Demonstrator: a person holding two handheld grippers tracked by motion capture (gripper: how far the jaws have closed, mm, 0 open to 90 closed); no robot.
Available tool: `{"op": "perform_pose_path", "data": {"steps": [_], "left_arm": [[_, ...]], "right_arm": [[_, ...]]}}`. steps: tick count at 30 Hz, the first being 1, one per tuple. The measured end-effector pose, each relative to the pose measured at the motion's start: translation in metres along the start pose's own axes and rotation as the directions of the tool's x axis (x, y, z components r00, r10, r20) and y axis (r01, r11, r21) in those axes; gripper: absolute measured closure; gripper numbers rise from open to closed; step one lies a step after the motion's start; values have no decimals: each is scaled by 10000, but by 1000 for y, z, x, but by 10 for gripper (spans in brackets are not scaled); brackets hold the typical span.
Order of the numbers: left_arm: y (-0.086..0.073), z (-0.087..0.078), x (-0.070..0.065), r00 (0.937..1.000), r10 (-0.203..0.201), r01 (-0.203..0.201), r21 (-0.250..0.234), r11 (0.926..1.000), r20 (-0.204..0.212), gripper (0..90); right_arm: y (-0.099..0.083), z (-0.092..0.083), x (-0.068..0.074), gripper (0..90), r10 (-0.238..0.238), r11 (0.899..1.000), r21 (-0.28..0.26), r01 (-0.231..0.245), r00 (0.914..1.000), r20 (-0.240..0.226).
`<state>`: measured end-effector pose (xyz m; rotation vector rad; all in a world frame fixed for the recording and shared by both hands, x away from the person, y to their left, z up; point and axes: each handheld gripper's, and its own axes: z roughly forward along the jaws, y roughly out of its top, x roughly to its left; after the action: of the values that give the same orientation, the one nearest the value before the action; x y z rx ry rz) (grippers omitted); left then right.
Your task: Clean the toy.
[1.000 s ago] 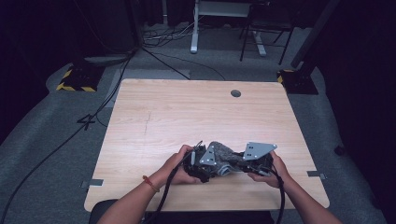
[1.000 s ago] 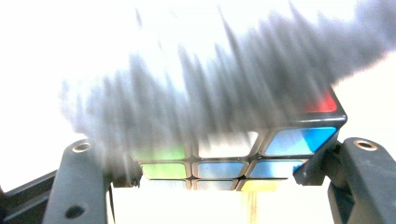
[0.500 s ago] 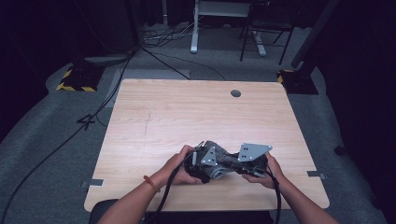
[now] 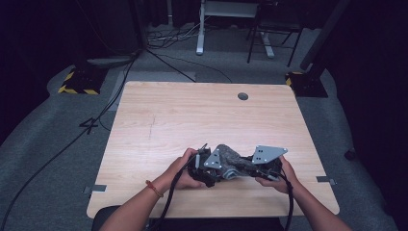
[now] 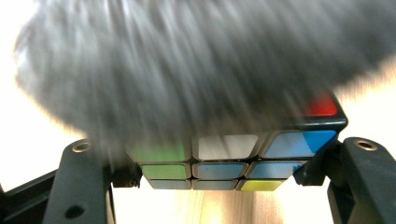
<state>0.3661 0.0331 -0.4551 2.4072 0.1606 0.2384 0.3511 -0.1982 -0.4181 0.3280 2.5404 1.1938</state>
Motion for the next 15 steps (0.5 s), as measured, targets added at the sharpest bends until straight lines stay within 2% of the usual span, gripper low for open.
{"op": "perform_pose_path", "data": {"steps": [3,6,8,11,15], "left_arm": [[1,2,-1,10000,67,-67,89,9999,-13,337],[0,1,-1,9999,101,-100,135,9999,-74,337],[0,0,-1,9998,112,-109,185,9998,-157,337],[0,-1,-2,9997,100,-95,221,9997,-210,337],[0,-5,-1,9998,19,-19,27,10000,-208,337]], "right_arm": [[8,3,7,778,-72,9996,-261,63,9994,-334],[12,6,11,777,-208,9996,-209,203,9995,-241],[11,7,9,777,-174,9997,-153,170,9996,-233],[5,7,3,777,-179,9998,115,179,9998,38],[-10,4,-7,777,250,9990,370,-260,9993,281]]}}
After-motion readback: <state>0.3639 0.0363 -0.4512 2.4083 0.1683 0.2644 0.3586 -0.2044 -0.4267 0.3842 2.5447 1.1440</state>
